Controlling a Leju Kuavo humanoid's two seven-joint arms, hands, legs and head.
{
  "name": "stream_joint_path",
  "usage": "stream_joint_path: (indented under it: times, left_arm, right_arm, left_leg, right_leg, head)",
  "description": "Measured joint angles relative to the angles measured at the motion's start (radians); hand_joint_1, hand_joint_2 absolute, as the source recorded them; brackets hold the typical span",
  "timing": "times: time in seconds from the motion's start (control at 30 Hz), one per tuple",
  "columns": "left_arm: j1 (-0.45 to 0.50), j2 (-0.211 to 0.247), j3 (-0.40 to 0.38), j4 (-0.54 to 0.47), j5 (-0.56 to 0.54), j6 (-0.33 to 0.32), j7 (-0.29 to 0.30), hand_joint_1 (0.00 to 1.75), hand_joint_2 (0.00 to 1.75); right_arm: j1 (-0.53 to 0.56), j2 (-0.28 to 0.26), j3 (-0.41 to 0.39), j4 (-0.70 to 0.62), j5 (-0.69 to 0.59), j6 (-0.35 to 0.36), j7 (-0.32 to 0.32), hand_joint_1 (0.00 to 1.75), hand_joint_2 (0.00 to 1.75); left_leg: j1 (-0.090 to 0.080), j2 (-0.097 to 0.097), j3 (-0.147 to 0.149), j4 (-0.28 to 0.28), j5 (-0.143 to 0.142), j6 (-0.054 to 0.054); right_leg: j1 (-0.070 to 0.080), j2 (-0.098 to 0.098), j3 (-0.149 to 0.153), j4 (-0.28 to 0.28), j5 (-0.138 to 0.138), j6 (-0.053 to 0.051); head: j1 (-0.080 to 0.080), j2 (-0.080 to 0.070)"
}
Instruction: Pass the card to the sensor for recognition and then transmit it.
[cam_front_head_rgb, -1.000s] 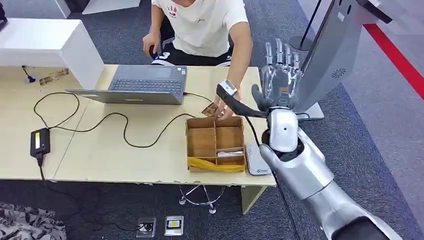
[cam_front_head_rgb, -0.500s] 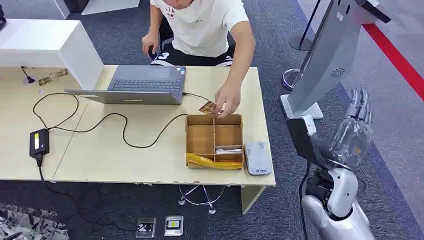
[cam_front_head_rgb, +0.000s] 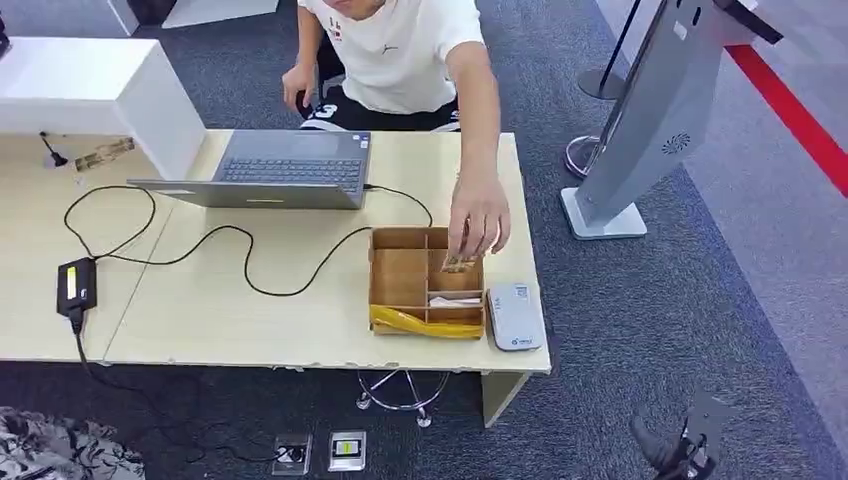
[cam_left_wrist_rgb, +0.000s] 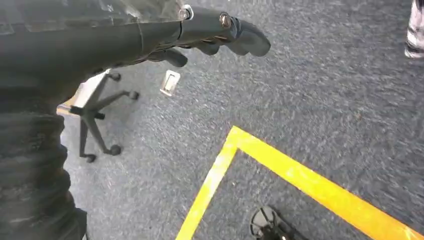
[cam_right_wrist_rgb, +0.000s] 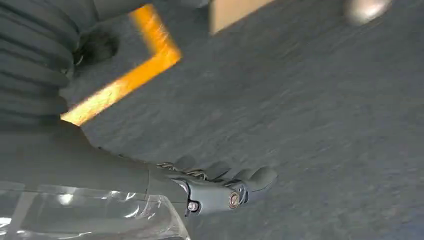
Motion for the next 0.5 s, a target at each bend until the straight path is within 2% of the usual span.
stream_joint_path:
  times: [0.1, 0.17, 0.23, 0.27, 0.37, 0.5]
  left_arm:
    - [-0.003, -0.002, 0.000, 0.000, -0.001, 0.001, 0.008, 0.00, 1.75]
    - [-0.006, -0.002, 0.000, 0.000, -0.004, 0.001, 0.024, 0.00, 1.75]
    - [-0.007, -0.006, 0.000, 0.000, -0.012, 0.001, 0.041, 0.00, 1.75]
    - [-0.007, -0.008, 0.000, 0.001, -0.017, 0.001, 0.047, 0.00, 1.75]
    - [-0.015, -0.021, 0.000, 0.019, -0.046, 0.001, 0.060, 0.00, 1.75]
    - [-0.031, -0.038, 0.000, 0.065, -0.095, 0.002, 0.083, 0.00, 1.75]
  right_arm:
    - [-0.023, 0.029, -0.018, 0.113, 0.076, 0.002, 0.050, 0.00, 1.75]
    - [-0.043, 0.056, -0.020, 0.209, 0.131, 0.009, 0.160, 0.00, 1.75]
    - [-0.043, 0.089, -0.020, 0.306, 0.181, 0.004, 0.303, 0.00, 1.75]
    - [-0.040, 0.105, -0.019, 0.331, 0.194, 0.006, 0.342, 0.00, 1.75]
    - [-0.044, 0.145, -0.012, 0.412, 0.230, 0.036, 0.375, 0.00, 1.75]
    - [-0.046, 0.154, 0.017, 0.462, 0.312, 0.059, 0.364, 0.00, 1.75]
  left_leg:
    - [0.001, 0.000, 0.001, 0.000, 0.000, 0.000]
    - [0.001, 0.001, 0.001, 0.000, 0.000, 0.000]
    - [0.001, 0.000, 0.000, 0.000, 0.000, 0.000]
    - [0.001, 0.001, 0.000, 0.000, 0.000, 0.000]
    - [0.001, 0.002, 0.001, 0.000, -0.001, -0.001]
    - [0.001, 0.001, 0.001, 0.000, 0.000, -0.001]
  right_leg:
    - [0.001, 0.000, 0.000, 0.000, -0.001, -0.001]
    - [0.001, 0.000, 0.001, 0.000, -0.001, -0.001]
    - [0.001, 0.000, 0.001, 0.000, -0.001, -0.001]
    - [0.001, 0.000, 0.000, 0.000, -0.001, -0.001]
    - [0.001, 0.002, 0.000, 0.000, -0.001, -0.002]
    - [0.001, 0.001, 0.001, 0.000, -0.001, -0.001]
  head:
    - [0.001, 0.000]
    - [0.003, 0.000]
    - [0.003, 0.000]
    - [0.002, 0.000]
    - [0.002, 0.000]
    - [0.002, 0.000]
